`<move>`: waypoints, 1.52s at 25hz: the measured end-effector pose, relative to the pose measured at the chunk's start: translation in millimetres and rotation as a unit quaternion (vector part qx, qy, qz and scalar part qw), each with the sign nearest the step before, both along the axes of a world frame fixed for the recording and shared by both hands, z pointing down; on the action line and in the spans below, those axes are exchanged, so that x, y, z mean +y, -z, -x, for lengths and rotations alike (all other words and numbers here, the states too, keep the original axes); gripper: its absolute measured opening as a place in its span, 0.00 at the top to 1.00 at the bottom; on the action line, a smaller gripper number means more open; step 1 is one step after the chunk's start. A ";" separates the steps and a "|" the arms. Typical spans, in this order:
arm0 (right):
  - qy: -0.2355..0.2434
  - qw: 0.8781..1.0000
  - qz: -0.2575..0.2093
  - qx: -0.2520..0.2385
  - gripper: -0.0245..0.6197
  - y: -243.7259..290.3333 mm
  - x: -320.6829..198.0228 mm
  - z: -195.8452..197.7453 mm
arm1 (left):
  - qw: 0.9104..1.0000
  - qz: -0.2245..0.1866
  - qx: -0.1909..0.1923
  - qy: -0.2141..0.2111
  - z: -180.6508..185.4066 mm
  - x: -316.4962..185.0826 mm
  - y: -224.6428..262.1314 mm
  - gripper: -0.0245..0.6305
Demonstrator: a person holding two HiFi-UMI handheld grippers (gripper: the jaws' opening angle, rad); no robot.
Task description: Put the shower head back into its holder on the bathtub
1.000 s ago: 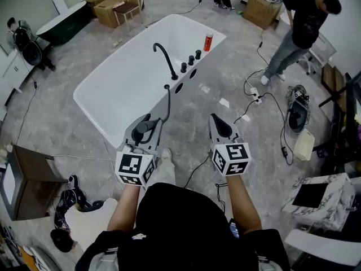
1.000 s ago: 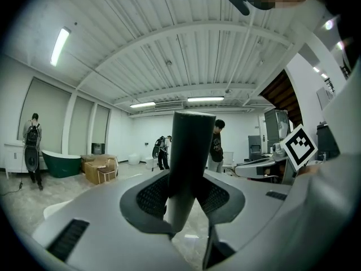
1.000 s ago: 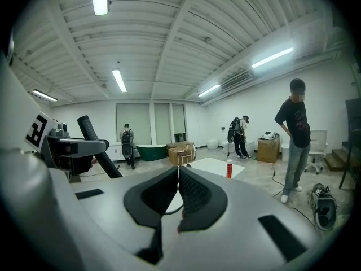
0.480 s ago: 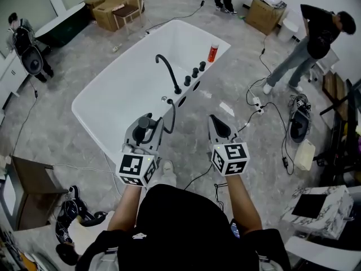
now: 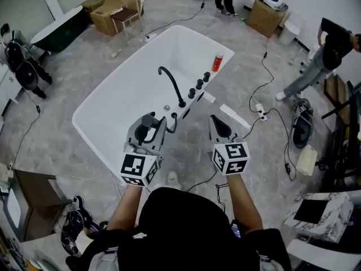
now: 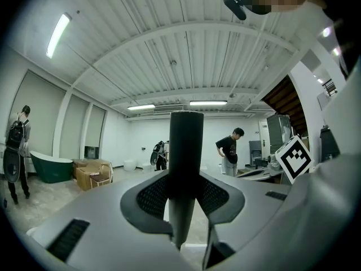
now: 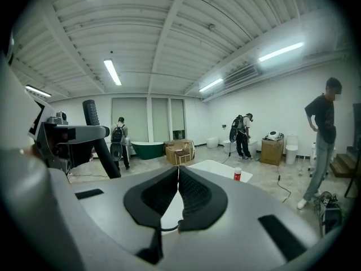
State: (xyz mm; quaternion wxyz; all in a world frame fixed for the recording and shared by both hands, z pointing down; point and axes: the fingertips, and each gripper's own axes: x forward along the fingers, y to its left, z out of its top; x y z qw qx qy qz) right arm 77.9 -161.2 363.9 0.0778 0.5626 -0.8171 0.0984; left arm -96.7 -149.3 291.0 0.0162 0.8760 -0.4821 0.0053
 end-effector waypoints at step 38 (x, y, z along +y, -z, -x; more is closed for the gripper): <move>0.009 0.996 0.089 -0.003 0.92 -87.5 -182.4 7.8 | 0.994 0.106 -0.028 -0.005 -12.8 -184.2 -101.6 0.75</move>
